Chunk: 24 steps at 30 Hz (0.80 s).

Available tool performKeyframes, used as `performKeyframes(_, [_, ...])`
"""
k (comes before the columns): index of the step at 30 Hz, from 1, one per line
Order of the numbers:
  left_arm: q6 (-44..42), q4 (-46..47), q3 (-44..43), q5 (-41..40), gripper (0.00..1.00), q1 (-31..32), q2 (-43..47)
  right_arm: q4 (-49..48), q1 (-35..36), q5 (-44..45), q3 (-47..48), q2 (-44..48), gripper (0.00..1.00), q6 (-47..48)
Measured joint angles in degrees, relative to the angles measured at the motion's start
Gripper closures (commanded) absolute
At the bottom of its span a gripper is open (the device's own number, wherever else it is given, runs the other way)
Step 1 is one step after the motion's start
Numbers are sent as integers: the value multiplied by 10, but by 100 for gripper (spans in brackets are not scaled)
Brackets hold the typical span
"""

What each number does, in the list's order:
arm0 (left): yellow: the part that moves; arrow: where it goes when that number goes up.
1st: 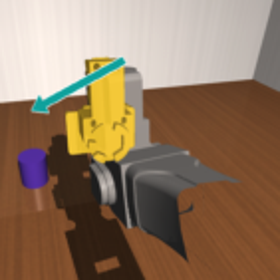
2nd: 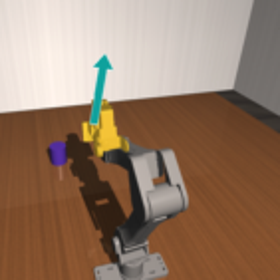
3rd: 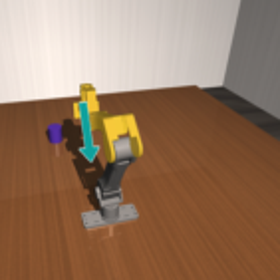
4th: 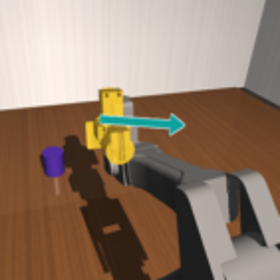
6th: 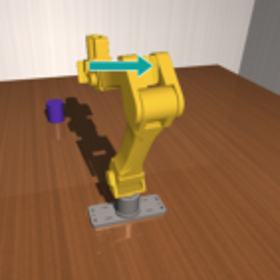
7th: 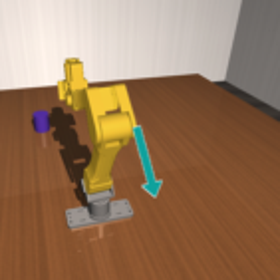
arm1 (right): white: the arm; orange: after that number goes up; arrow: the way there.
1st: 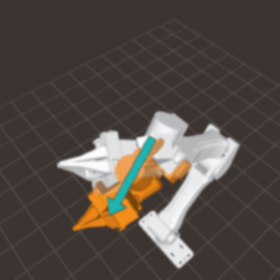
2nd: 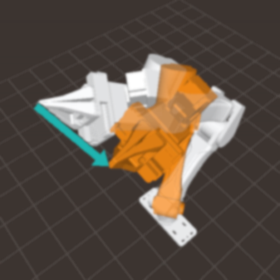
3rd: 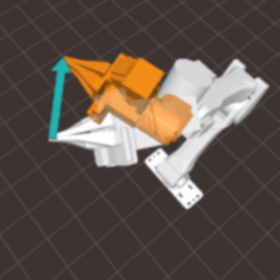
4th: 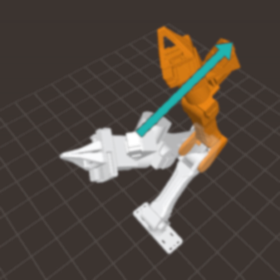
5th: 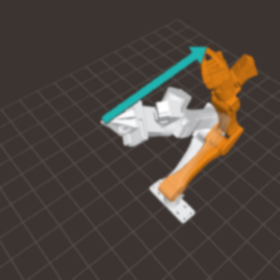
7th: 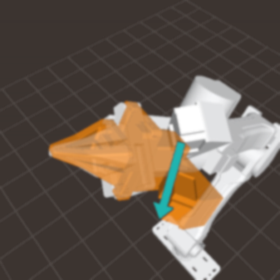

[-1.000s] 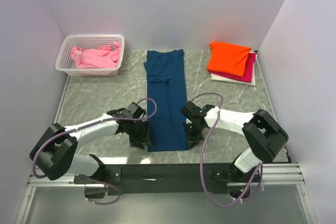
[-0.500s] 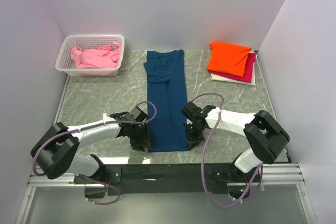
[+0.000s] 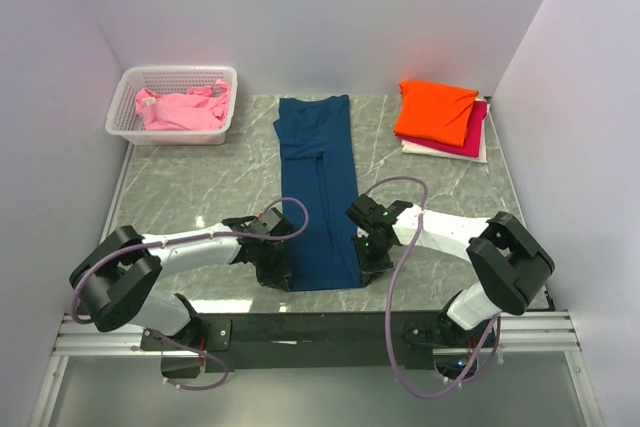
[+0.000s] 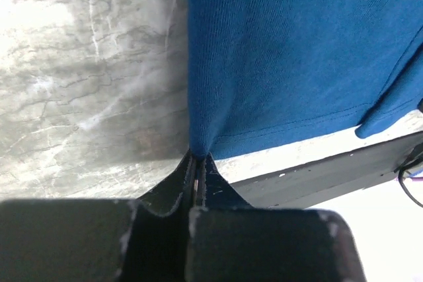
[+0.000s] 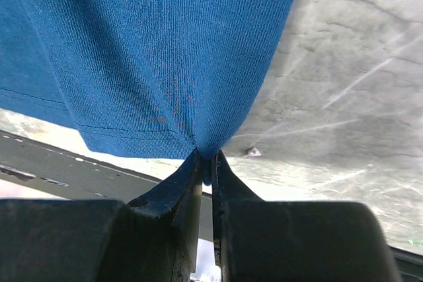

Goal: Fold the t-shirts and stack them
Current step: Fold the tshirt

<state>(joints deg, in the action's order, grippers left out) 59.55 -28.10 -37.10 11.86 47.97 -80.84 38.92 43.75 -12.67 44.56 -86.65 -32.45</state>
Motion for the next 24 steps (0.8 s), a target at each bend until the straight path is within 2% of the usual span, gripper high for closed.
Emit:
performKeyframes(4, [3, -7, -11, -17, 100, 7, -4, 23, 0, 18, 5, 6, 100, 15])
performKeyframes(14, [17, -8, -58, -83, 99, 8, 9, 99, -22, 73, 81, 10, 100, 65])
performKeyframes(24, [14, -28, -108, -112, 100, 6, 3, 113, -54, 77, 119, 10, 100, 66])
